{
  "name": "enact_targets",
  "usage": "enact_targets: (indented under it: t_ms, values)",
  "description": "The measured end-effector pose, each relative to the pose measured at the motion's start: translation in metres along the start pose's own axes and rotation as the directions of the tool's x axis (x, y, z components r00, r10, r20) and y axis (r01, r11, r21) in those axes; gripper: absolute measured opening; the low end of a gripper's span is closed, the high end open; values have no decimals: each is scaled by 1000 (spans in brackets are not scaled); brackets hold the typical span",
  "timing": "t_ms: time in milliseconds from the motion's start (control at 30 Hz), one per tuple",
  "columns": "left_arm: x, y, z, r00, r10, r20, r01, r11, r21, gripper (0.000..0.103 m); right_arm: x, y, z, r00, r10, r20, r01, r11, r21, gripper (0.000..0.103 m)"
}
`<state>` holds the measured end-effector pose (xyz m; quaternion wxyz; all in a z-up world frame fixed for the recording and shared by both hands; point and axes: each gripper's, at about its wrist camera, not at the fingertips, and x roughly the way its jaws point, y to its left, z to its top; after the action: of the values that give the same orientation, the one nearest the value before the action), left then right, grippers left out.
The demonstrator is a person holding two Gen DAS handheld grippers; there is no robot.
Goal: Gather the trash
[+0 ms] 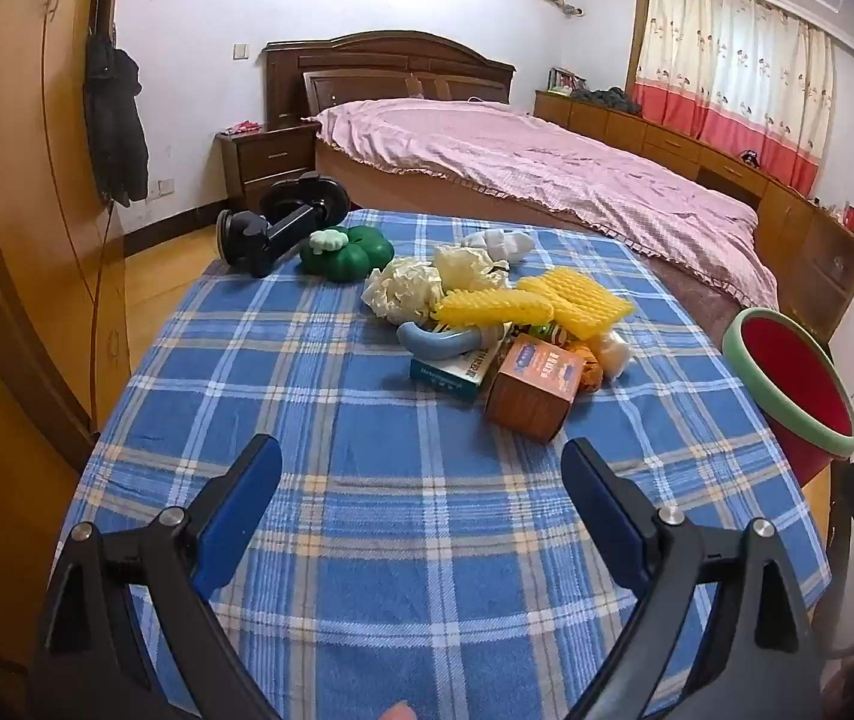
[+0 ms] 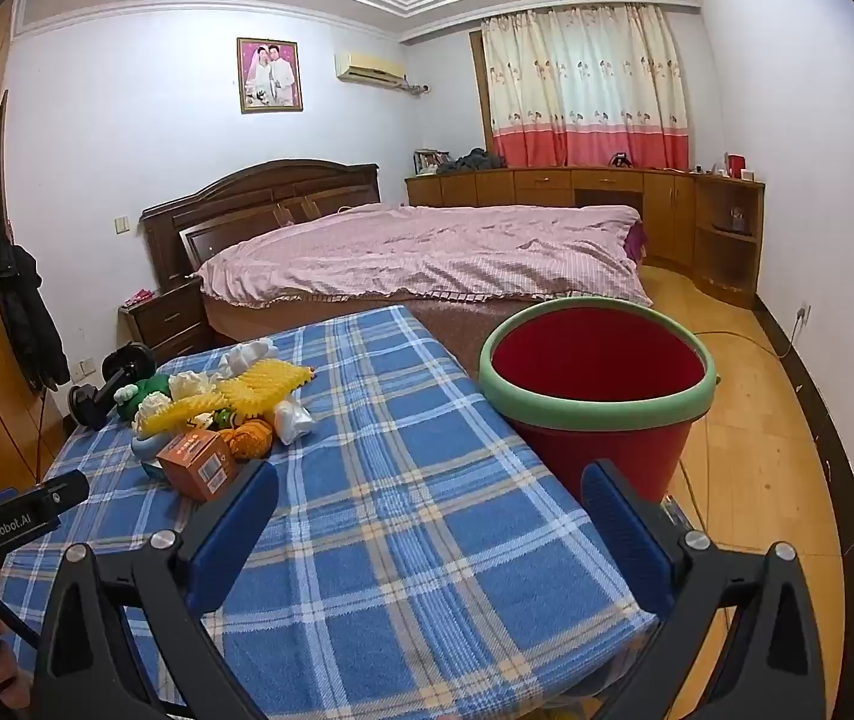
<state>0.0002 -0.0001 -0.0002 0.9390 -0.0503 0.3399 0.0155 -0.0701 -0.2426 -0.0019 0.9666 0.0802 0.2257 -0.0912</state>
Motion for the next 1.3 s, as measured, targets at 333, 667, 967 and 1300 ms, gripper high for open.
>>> enact_targets:
  t_ms: [333, 667, 967, 1300]
  values:
    - [0, 0, 0, 1000, 1, -5, -1, 1000, -7, 94, 1, 0, -1, 1000, 1, -4, -1, 1000, 0, 103]
    - [2, 2, -1, 1000, 3, -5, -3, 1000, -4, 94, 2, -1, -1, 1000, 1, -10, -1, 1000, 5, 103]
    - [3, 0, -4, 1000, 4, -8, -4, 1000, -4, 94, 2, -1, -1, 1000, 2, -12, -2, 1000, 6, 103]
    - [3, 1, -5, 1000, 4, -9, -4, 1000, -3, 94, 2, -1, -1, 1000, 1, -13, -1, 1000, 6, 103]
